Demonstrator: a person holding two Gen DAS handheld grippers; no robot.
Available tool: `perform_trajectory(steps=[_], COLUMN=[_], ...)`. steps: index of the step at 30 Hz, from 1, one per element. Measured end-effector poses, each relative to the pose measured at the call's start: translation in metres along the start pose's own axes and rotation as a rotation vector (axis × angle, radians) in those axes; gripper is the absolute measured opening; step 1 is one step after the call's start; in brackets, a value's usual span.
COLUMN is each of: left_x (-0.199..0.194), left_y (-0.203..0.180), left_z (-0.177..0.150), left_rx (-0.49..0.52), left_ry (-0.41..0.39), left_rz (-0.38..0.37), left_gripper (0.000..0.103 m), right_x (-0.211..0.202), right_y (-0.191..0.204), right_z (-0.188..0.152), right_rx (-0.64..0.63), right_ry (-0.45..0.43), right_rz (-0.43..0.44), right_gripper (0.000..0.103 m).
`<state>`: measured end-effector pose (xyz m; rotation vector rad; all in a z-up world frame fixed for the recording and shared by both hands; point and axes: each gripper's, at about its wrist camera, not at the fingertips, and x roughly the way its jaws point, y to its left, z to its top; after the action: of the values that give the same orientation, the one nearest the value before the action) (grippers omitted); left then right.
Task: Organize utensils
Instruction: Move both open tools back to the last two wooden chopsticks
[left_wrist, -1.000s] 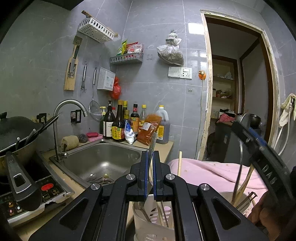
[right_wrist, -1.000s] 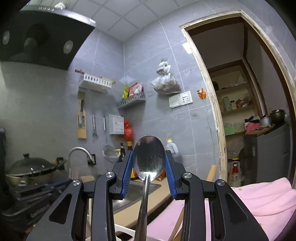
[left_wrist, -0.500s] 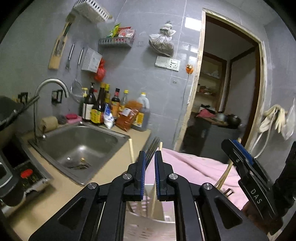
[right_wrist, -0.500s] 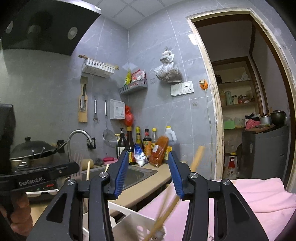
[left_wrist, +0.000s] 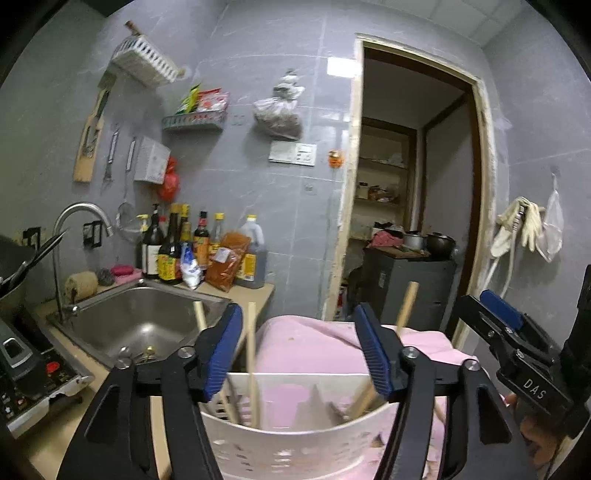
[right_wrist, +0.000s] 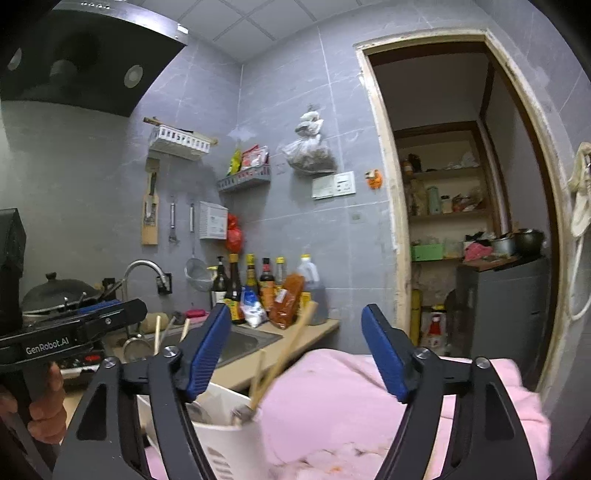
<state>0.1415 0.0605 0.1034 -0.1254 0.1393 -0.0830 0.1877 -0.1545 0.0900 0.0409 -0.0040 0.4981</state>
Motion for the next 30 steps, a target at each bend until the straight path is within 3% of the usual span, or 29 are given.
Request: perform_trajectory(steps=[4, 8, 15, 21, 30], left_x=[-0.004, -0.004, 0.006, 0.022, 0.065], left_y=[-0.027, -0.051, -0.090, -0.118, -0.148], left_z=[-0.004, -0.010, -0.029, -0.053, -0.092], left_rx=[0.055, 0.106, 0.182, 0.241, 0.271], left_ry=[-0.014, -0.010, 0.067, 0.172, 0.416], left_rz=[-0.037, -0.085, -0.193, -0.265, -0.298], left_gripper=[0.075, 0.079, 0.082, 0.082, 0.082], right_x=[-0.026, -0.051, -0.082, -0.099, -0.093], right_y=[-0.016, -0.036, -0.072, -0.100, -0.127], right_z=[0.003, 0.003, -0.006, -0.028, -0.063], right_rx=[-0.028, -0.042, -0.042, -0.020, 0.050], right_ry=[0.005, 0.012, 0.065, 0.163, 0.386], right_rz=[-0.058, -0.120, -0.221, -0.281, -0.310], right_gripper=[0.087, 0.103, 0.103, 0.103, 0.103])
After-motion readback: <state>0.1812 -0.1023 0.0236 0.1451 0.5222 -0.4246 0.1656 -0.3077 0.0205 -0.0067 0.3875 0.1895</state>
